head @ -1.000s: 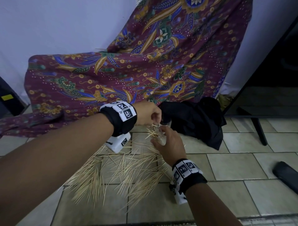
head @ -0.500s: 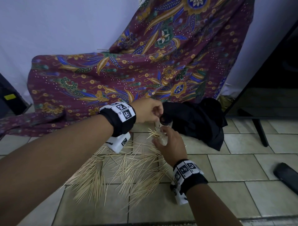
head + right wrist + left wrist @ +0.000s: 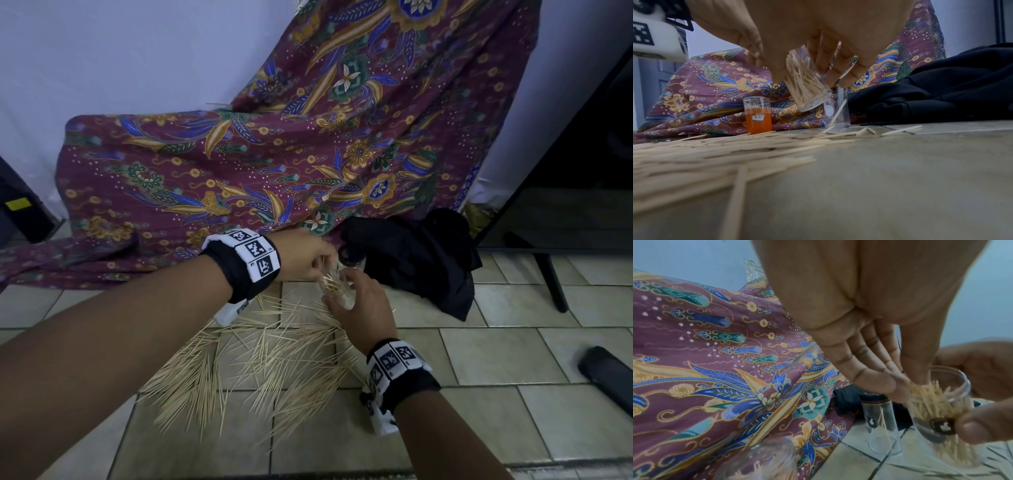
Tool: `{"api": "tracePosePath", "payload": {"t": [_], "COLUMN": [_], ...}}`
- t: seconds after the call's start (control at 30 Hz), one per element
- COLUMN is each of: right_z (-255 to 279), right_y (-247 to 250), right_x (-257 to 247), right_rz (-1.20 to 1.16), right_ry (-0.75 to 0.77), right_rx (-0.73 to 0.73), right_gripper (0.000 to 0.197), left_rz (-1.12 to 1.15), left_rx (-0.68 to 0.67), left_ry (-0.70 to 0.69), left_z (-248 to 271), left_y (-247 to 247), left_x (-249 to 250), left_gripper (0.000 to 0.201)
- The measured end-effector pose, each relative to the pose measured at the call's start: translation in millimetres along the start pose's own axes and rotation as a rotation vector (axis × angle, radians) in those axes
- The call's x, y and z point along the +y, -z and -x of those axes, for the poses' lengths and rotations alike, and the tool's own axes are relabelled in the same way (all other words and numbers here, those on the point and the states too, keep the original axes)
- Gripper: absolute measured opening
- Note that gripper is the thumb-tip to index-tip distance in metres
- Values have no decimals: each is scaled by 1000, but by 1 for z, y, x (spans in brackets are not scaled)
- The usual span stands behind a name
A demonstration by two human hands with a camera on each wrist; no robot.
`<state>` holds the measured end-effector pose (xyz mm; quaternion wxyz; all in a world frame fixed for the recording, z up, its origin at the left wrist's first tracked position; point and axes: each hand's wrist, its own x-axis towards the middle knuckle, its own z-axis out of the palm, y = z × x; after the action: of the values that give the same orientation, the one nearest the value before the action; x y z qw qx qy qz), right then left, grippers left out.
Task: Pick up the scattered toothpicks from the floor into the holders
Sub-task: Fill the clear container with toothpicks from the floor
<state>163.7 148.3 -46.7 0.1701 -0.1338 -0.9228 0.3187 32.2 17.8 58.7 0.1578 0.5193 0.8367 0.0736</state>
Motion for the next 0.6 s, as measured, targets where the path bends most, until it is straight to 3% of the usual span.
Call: {"api": "tracePosePath", "payload": {"t": [0.13, 0.27, 0.4, 0.6], "right_z": [1, 1, 1, 0], "right_y": [1, 2, 3, 2], "right_x": [-2, -2, 1, 1], "right_rz": [-5, -6, -21, -25], "right_ry": [9, 18, -15, -18], "right_rx": [8, 10, 15, 10], "right_gripper": [51, 52, 51, 50], "left_rz": [-10, 87, 133, 45], "left_rx": [30, 63, 179, 51], "left_ry": [-4, -5, 20, 56], "left_z": [-5, -9, -4, 0], "left_y": [1, -7, -3, -8], "left_x": [6, 9, 2, -2], "left_gripper": [5, 15, 23, 7]}}
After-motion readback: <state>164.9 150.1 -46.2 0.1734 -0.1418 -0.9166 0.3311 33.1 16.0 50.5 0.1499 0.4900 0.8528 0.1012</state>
